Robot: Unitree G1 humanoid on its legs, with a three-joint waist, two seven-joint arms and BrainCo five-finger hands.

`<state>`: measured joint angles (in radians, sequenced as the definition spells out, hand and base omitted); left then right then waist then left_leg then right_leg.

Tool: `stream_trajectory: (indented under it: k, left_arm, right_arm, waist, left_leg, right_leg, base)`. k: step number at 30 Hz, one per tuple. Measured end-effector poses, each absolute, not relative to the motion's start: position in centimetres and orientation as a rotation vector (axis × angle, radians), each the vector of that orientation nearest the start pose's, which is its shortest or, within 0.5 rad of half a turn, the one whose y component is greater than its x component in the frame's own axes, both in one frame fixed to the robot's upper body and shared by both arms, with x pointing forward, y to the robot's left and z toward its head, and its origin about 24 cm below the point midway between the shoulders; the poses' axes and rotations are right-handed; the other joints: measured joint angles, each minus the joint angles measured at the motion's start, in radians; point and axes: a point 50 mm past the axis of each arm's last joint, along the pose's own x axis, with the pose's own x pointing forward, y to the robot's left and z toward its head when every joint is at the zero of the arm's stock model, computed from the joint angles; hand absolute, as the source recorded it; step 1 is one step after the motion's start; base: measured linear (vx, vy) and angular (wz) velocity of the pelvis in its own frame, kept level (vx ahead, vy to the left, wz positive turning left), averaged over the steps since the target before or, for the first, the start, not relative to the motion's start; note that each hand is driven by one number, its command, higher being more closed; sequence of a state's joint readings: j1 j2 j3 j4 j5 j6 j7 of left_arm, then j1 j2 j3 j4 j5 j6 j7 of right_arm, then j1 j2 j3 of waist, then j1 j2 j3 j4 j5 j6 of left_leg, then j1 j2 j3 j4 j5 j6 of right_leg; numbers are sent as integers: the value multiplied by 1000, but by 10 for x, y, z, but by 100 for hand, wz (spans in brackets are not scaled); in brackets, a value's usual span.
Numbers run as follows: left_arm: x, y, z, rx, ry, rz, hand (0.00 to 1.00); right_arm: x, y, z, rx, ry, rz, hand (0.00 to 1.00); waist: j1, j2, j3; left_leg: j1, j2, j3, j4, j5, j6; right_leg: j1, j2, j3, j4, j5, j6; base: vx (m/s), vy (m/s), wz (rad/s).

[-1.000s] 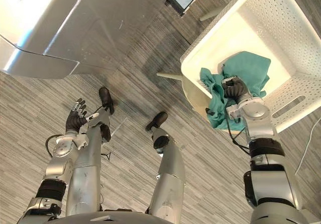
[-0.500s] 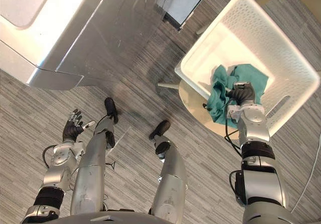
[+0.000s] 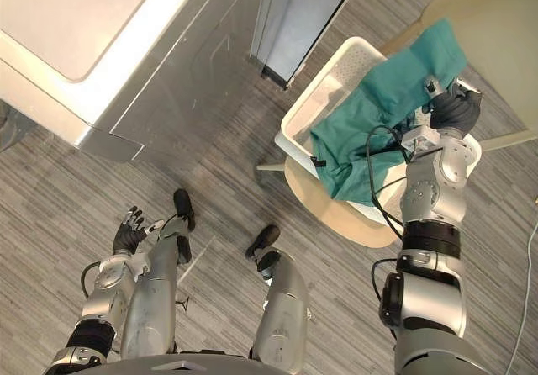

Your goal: Pick up the laundry basket with both hands and put the clothes into the washing machine.

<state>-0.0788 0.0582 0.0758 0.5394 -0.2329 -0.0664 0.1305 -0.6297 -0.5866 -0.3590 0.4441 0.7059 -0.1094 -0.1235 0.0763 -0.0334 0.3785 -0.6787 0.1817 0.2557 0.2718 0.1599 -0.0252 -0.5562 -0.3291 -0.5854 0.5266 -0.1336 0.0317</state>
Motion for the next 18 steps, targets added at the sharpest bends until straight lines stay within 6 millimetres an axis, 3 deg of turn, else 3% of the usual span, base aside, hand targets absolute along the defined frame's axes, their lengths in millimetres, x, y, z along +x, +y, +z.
stream_trajectory:
  k: [6,11,18]
  left_arm:
    - [230,184,-65,-152,452,255,0]
    - [214,180,-80,-120,533,232,0]
    - [191,180,-100,-71,642,218,0]
  right_arm:
    - [317,-308,207,502,-601,-390,100]
    - [311,-285,180,688,-604,-375,100]
    - [302,-277,172,682,-596,-342,100]
  waist:
    - [-1,1,0]
    - [-15,7,-2]
    - [-21,52,-27]
  left_leg:
    - [99,-13,15,-36,1,-4]
    - [177,-38,22,-76,4,-5]
    - [249,-67,22,-133,17,-4]
  right_leg:
    - [70,-6,18,-2,-13,11]
    - [131,-20,24,-9,-21,23]
    - [187,-28,23,-35,-18,40]
  base:
    - [62,-55,-2]
    - [77,-29,4]
    - [68,-11,4]
